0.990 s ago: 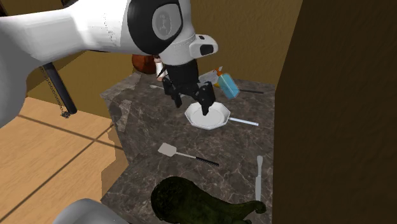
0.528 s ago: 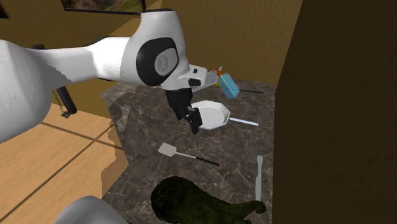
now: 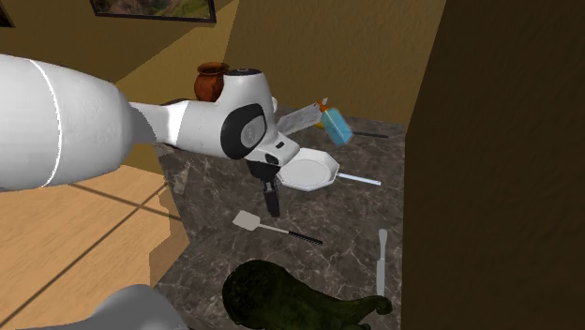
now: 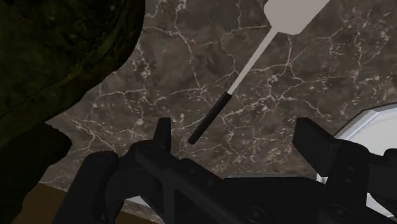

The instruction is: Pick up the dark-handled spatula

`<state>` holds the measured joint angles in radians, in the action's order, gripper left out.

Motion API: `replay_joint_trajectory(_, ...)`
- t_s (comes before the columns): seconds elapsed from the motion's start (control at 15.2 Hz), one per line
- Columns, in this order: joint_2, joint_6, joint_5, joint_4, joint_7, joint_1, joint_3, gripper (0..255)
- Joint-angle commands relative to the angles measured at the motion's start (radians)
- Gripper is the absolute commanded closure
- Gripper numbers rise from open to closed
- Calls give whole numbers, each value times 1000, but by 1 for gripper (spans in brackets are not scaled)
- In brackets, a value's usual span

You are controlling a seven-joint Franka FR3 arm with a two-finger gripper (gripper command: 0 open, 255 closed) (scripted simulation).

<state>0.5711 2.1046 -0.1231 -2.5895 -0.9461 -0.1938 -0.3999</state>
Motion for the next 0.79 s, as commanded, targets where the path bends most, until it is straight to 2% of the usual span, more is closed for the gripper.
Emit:
replay_joint_trajectory(0.0, -62, 66, -12, -12, -129, -35, -48, 0)
replay_joint_trajectory(0.26, -217, 192, -6, -5, -387, -114, -146, 0)
replay_joint_trajectory(0.46, -353, 286, 40, 16, -600, -180, -214, 0)
replay_joint_trajectory(0.73, -412, 346, 80, 6, -655, -198, -231, 0)
